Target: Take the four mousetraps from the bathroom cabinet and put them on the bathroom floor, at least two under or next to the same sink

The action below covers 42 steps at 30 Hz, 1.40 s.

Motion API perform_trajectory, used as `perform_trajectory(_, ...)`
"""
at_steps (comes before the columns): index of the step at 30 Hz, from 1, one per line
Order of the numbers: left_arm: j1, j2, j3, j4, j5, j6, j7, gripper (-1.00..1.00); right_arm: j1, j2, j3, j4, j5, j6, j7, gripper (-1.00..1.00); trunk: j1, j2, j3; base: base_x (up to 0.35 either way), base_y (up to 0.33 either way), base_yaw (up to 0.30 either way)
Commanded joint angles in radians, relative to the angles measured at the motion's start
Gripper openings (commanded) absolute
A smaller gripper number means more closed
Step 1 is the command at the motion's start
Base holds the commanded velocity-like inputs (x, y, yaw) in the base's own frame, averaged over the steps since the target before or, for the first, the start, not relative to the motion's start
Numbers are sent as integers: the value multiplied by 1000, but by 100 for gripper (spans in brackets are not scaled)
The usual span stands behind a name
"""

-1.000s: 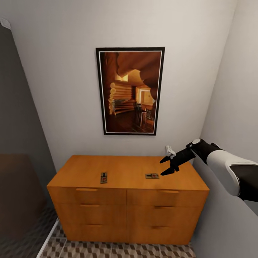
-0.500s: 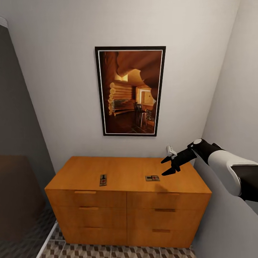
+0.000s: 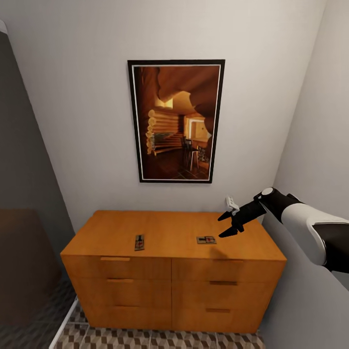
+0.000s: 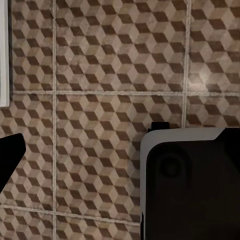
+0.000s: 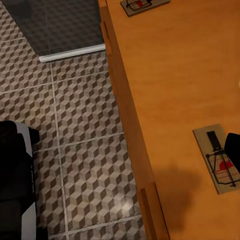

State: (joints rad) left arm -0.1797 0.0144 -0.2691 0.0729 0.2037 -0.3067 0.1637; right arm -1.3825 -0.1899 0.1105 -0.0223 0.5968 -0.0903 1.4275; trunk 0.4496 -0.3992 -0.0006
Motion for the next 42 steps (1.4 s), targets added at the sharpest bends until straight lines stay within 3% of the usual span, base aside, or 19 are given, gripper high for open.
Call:
perform_trajectory(1, -1, -1, -9, 4, 8, -6, 0, 100, 0, 0, 8, -1, -5, -9, 1, 100, 0, -1, -1, 0, 0, 0)
perform_trajectory(21, 0, -1, -9, 4, 8, -6, 0, 100, 0, -1, 7, -1, -4, -9, 0, 100, 0, -1, -19, 0, 0, 0)
perform_trajectory(31, 3, 1, -9, 4, 8, -6, 0, 100, 0, -18, 6, -1, -3, -9, -1, 100, 0, -1, -20, 3, 0, 0)
perform_trajectory(42, 7, 1, -9, 4, 8, -6, 0, 100, 0, -22, 8, -1, -3, -9, -2, 100, 0, -1, -20, 188, 0, 0)
